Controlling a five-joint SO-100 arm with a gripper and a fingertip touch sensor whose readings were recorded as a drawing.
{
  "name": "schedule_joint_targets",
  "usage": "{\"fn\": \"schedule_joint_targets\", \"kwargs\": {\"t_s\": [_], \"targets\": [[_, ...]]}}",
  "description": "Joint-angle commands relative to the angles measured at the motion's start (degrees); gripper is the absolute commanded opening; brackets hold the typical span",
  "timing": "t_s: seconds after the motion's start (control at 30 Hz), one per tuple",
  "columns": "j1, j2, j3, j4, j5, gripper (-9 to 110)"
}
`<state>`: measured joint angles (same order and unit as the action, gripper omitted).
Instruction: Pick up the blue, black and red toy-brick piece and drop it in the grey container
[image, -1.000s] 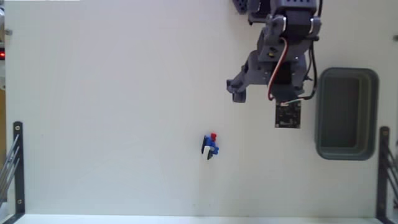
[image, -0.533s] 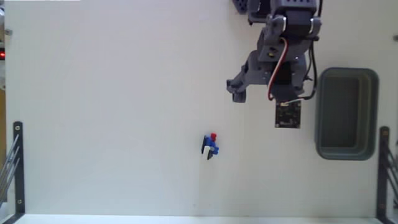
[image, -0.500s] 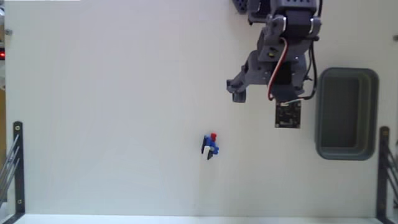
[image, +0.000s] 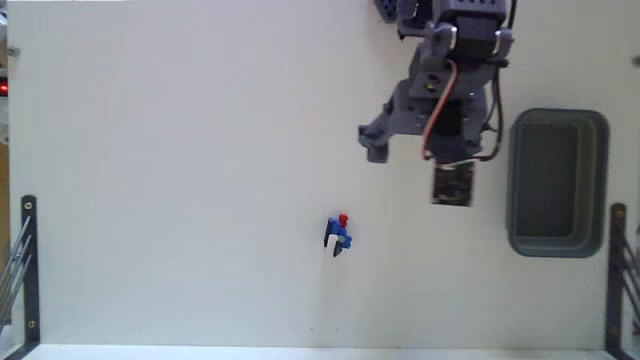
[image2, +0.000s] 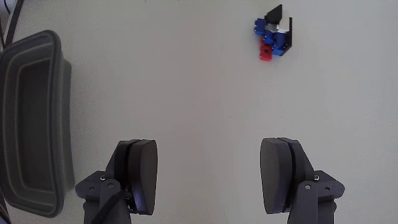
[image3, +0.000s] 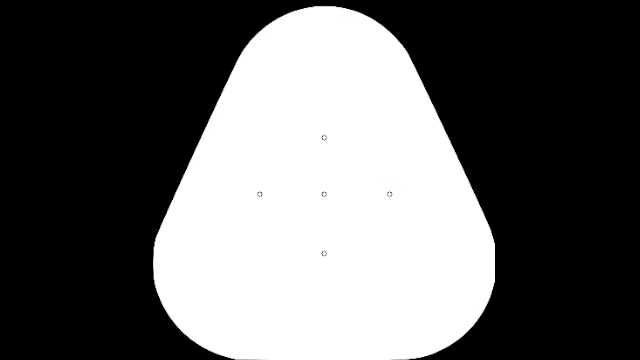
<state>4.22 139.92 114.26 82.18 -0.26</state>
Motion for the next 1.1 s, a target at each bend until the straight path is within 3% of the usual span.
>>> {"fn": "schedule_joint_targets", "kwargs": {"t_s": [0.0, 0.3, 1.07], "targets": [[3.2, 2.2, 0.3, -0.2, 0.3, 110], [8.2, 2.2, 0.3, -0.2, 0.3, 110], [8.7, 2.2, 0.3, -0.2, 0.3, 110]]}}
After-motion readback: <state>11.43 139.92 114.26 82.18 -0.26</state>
